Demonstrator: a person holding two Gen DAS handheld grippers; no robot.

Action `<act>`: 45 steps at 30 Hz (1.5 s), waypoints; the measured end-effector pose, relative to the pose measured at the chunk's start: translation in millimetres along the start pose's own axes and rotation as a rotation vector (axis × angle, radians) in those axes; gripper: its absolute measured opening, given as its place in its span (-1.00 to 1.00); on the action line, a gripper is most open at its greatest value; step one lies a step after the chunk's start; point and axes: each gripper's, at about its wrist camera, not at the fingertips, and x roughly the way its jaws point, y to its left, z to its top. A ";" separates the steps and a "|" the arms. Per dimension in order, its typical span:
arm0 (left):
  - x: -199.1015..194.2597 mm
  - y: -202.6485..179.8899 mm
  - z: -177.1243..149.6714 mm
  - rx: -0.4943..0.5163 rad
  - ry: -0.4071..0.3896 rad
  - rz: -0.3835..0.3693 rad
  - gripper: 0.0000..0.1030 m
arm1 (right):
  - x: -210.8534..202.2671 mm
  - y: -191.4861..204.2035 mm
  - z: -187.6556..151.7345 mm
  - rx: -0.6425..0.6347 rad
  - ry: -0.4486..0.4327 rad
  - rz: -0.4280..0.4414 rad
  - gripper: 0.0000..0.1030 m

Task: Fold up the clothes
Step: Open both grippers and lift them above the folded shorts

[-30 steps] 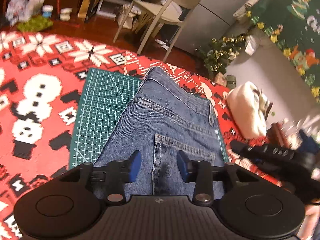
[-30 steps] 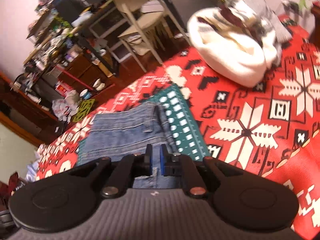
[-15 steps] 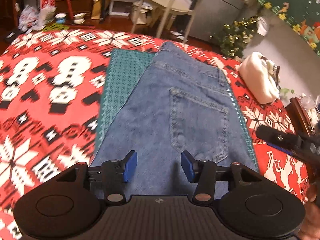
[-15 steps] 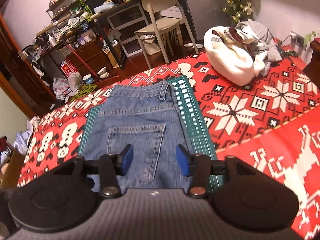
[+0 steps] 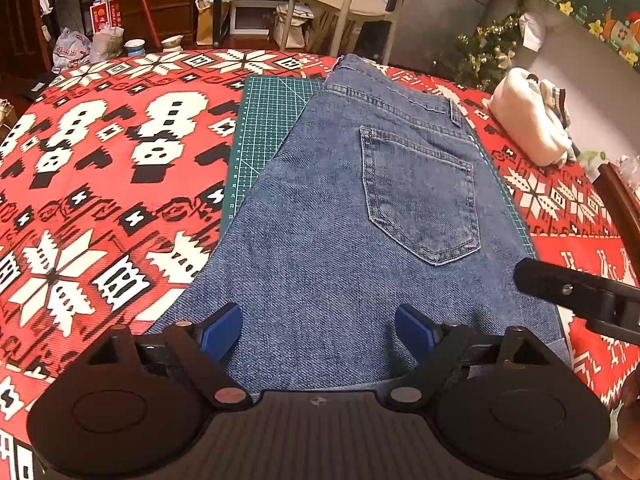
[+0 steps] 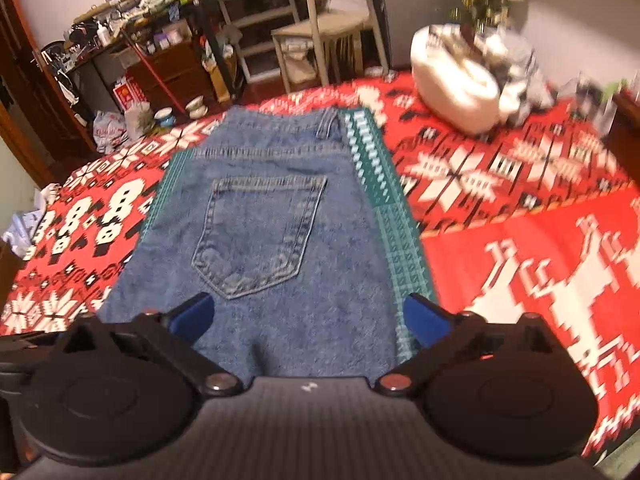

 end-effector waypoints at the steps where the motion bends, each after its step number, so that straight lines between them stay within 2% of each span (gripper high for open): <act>1: 0.6 0.2 -0.6 -0.002 -0.004 -0.002 0.68 | -0.1 0.0 -0.9 -0.001 -0.005 -0.008 0.99; 5: 5.2 -1.7 -2.6 0.005 -0.009 0.005 0.73 | -0.3 0.1 -4.4 -0.004 -0.025 -0.042 0.99; 9: 9.2 -9.4 -5.9 0.060 -0.015 0.042 0.76 | 2.6 -0.4 -7.1 -0.023 -0.049 -0.090 0.99; 13: 13.2 -14.1 -7.2 0.094 -0.020 0.081 0.80 | 14.3 -2.7 -7.2 -0.064 -0.025 -0.141 0.99; 17: 15.7 -14.6 -6.7 0.090 -0.007 0.071 0.96 | 27.6 -11.9 -7.2 -0.034 0.049 -0.130 0.99; 23: 19.7 -28.4 -13.4 0.165 -0.027 0.135 1.00 | 39.8 -21.3 -8.9 0.020 0.117 -0.104 0.99; 28: 19.8 -20.7 -12.1 0.128 -0.045 0.120 1.00 | 42.5 -17.1 -11.4 -0.007 0.116 -0.112 0.99; 33: 20.7 -22.6 -13.6 0.132 -0.056 0.129 1.00 | 45.7 -9.8 -14.9 -0.058 0.117 -0.145 0.99; 45: 19.8 -23.4 -17.7 0.132 -0.083 0.134 1.00 | 44.6 -11.0 -19.5 -0.078 0.080 -0.144 0.99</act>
